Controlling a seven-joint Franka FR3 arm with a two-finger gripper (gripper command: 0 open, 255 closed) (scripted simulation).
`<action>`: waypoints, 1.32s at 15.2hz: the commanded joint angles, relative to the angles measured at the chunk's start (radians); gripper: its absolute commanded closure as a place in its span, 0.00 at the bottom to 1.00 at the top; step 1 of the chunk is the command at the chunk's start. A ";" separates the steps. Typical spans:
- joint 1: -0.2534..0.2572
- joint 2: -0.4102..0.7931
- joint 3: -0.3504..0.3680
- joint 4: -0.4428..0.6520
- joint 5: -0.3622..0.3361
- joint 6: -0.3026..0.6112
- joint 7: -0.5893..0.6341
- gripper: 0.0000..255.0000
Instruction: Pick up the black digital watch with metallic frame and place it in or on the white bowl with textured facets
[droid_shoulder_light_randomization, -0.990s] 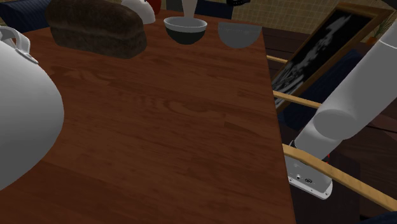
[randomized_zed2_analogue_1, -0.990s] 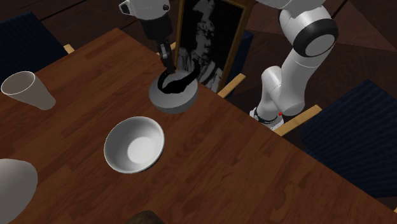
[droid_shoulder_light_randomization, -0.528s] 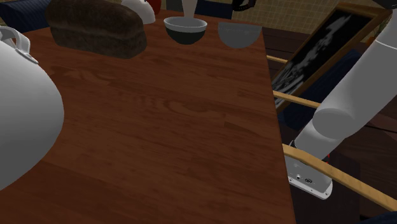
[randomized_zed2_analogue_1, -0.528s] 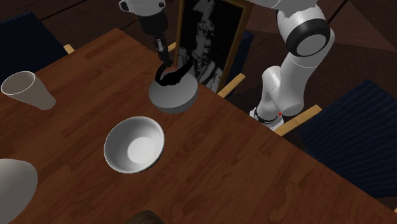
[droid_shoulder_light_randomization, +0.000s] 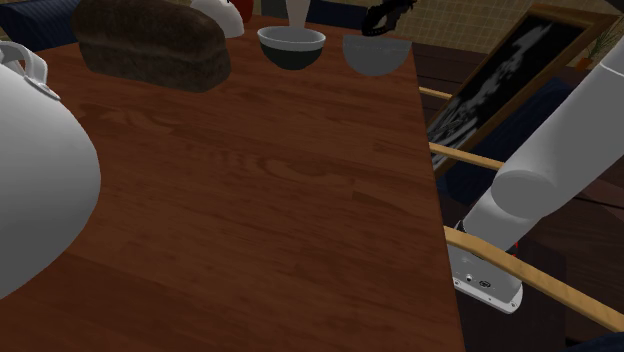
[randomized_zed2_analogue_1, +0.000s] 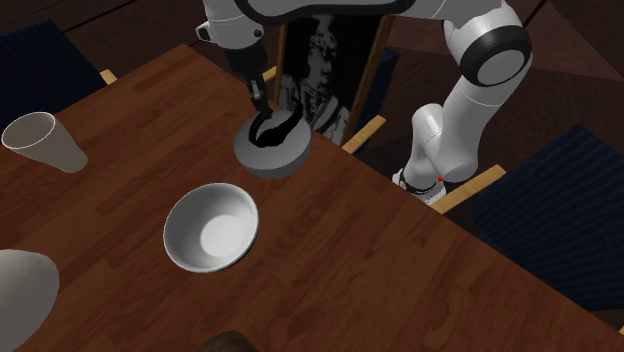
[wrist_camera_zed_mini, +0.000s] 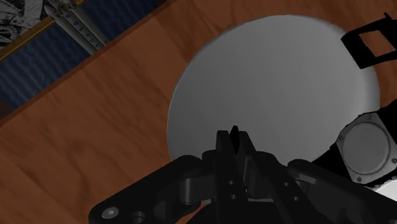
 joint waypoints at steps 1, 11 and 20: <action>0.001 -0.009 0.002 -0.027 -0.002 0.019 0.001 1.00; 0.001 -0.009 0.002 -0.026 -0.002 0.018 0.001 0.00; -0.014 0.077 -0.017 0.206 0.019 -0.134 -0.008 0.00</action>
